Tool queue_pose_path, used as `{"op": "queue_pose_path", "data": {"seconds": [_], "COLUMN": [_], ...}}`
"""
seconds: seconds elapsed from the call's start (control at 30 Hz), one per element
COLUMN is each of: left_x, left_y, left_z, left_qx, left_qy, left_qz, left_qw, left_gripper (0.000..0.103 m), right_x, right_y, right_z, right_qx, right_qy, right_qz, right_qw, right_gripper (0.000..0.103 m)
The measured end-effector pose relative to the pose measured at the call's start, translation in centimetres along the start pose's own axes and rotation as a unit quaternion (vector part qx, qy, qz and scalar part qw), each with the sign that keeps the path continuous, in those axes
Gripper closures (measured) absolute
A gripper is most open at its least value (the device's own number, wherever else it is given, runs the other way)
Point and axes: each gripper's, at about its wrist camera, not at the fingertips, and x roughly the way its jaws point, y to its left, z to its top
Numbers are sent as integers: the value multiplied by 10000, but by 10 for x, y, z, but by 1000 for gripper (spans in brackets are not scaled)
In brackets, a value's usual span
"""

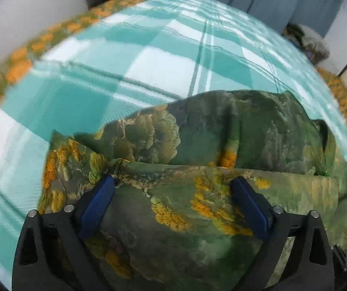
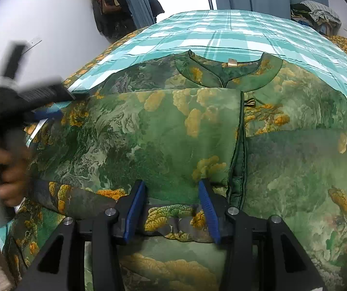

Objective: Fold large clothes

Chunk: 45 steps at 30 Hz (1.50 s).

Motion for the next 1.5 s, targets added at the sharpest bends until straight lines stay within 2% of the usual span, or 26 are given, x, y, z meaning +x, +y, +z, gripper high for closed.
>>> {"op": "queue_pose_path", "data": {"seconds": [0.1, 0.3, 0.37, 0.5, 0.53, 0.6, 0.7, 0.8, 0.87, 0.9, 0.97, 1.03, 1.07, 1.23, 1.33, 1.5], "left_x": [2, -13, -35, -99, -118, -149, -183, -199, -198, -190, -169, -153, -151, -152, -151, -152], "left_y": [-2, -9, -12, -10, -10, -10, -8, -11, -15, -18, -20, -23, -24, -21, -20, -18], "left_z": [-5, -5, -9, -33, -44, -70, -117, -159, -183, -193, -206, -217, -221, -230, -232, -237], "left_qx": [153, 304, 345, 463, 605, 873, 1005, 1101, 1165, 1176, 1159, 1301, 1335, 1334, 1320, 1304], "left_qy": [-128, -61, -12, -175, -208, -239, -186, -249, -260, -148, 40, 36, -64, -534, -631, -681], "left_qz": [-16, 86, 85, -389, -389, -296, -282, -231, -199, -206, -161, -25, -38, -153, -194, -237], "left_qw": [9998, 9995, 9994, 9980, 9972, 9955, 9944, 9933, 9927, 9927, 9931, 9915, 9910, 9895, 9891, 9888], "left_gripper": [1, 2, 2, 2, 2, 2, 2, 1, 1, 1, 1, 0, 0, 1, 1, 1], "right_x": [0, 1, -1, -33, -43, -76, -127, -164, -180, -183, -179, -169, -166, -155, -155, -155], "right_y": [2, 6, 7, 17, 18, 18, 12, 3, -4, -7, -20, -32, -36, -34, -38, -39], "right_z": [-2, -2, -1, -2, -4, -14, -50, -97, -129, -138, -166, -182, -190, -198, -205, -207], "right_qx": [-44, -144, -190, -407, -396, -336, -360, -455, -506, -492, -363, -218, -194, -373, -362, -359], "right_qy": [-31, -16, -7, 12, -26, -132, -258, -250, -272, -254, -85, -40, -181, -501, -753, -818], "right_qz": [-17, -128, -146, -328, -337, -310, -411, -813, -1100, -1187, -1457, -1551, -1498, -1594, -1503, -1481], "right_qw": [10000, 9998, 9997, 9986, 9986, 9989, 9982, 9953, 9923, 9914, 9886, 9876, 9884, 9852, 9851, 9849], "right_gripper": [56, 56, 56, 56, 56, 46, 45, 45, 43, 40, 38, 38, 38, 36, 35, 35]}}
